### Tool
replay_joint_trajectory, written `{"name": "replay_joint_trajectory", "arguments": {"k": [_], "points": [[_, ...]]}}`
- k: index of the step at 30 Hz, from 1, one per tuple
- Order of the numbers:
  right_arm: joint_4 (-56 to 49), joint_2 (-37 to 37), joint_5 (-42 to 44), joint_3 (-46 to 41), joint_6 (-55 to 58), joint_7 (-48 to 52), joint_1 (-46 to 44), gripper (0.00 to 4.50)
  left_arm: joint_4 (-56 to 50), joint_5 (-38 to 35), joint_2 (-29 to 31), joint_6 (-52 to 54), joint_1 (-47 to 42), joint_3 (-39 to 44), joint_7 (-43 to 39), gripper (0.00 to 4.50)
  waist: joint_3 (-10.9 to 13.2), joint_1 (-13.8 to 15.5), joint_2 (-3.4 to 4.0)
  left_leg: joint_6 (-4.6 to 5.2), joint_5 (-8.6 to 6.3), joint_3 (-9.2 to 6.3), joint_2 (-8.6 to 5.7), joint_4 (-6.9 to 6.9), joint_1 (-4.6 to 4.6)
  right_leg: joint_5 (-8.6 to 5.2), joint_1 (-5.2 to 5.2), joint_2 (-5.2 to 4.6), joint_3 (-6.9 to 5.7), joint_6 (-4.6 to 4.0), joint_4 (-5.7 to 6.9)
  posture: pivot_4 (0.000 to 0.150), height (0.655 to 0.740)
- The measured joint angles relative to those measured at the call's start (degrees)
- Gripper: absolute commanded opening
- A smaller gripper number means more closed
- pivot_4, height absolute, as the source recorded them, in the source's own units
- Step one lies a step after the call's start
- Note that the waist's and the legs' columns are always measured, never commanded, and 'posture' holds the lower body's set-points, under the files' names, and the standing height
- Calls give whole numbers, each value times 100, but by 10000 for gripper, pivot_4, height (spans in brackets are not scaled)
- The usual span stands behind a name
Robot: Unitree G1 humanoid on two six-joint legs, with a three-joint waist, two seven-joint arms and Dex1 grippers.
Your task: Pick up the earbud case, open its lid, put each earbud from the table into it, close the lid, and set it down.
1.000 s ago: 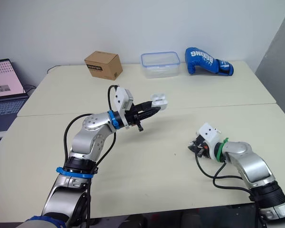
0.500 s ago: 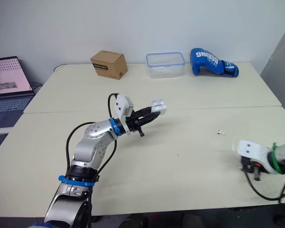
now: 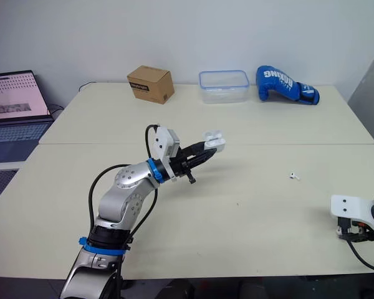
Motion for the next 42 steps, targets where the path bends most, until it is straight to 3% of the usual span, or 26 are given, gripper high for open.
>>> {"name": "replay_joint_trajectory", "arguments": {"k": [5, 6, 9, 13, 18, 21, 24, 27, 30, 34, 42], "points": [[-60, 79, -206, 0, -9, 80, -31, 27723, -79, -44, -14, 11, 0, -39, 9, 7385, -3, 12, -9, 0, 0, 0, 0, 0, 1, 0, 1, 0, -1, 0, 0, 1500, 7400], [-60, 127, -227, -6, 26, 97, -47, 26036, -78, -47, -14, 16, 0, -42, 16, 7385, -4, 10, -15, 0, 0, 0, 1, 0, 1, 0, 1, 1, 0, 0, 0, 1500, 7400], [-126, 211, -270, -14, 89, 161, -80, 18430, -78, -46, -14, 16, 0, -49, 50, 7385, -16, 1, -42, -1, 0, 0, 4, -1, 2, 0, 1, 3, -1, -1, 1, 1500, 7400], [-291, 345, -332, -19, 163, 234, -79, 3773, -78, -46, -38, 15, -2, -85, 105, 7385, -47, -13, -93, -1, 0, 0, 5, 0, 3, 1, 1, 5, 1, -2, 0, 1500, 7400], [-404, 500, -248, -186, 399, 266, -82, 3800, -69, -47, -86, 0, -5, -206, 99, 7385, -50, -75, -96, -1, 0, 1, 8, -5, 6, 1, 1, 7, 0, -3, 1, 1500, 7400], [-869, 977, 312, -380, 902, 334, -308, 3800, 22, -45, -85, -110, -11, -221, 33, 7385, -45, -155, -86, -1, 0, 3, 10, -7, 6, 2, -4, 8, 5, -4, 1, 1500, 7400], [-1717, 2104, 1567, -688, 2357, -59, -1216, 3800, 247, -22, -206, -379, -12, -280, -4, 7385, -27, -175, -49, -1, 0, 7, 7, -5, 4, 4, -6, 5, 11, -8, 1, 1500, 7400], [-2407, 3901, 3030, -1523, 4083, -1566, -3063, 3800, 710, 80, -546, -745, -98, -298, 151, 7385, -6, -126, -14, -3, 2, -1, 2, -4, -5, 12, -14, 0, 7, -16, 0, 1500, 7400], [-2938, 5042, 3775, -2058, 4964, -2864, -3998, 3800, 1038, 158, -760, -999, -325, -240, 403, 7385, -8, 25, -18, -5, 1, -40, 0, -8, -22, 10, -19, 3, -27, -18, -11, 1500, 7400], [-3115, 6258, 4014, -2201, 5391, -4348, -4134, 3800, 1181, 193, -936, -1241, -612, 2, 797, 7385, -8, 31, -15, -4, 1, -26, -20, -3, -34, 11, -35, -14, -6, -18, -9, 1500, 7400], [-3117, 6643, 3610, -1807, 4819, -5300, -4049, 3800, 1183, 219, -1223, -1363, -656, -208, 883, 7385, -14, -150, 2, -6, 3, -22, -4, -9, -19, 11, -41, 6, -1, -17, 15, 1500, 7400]]}}
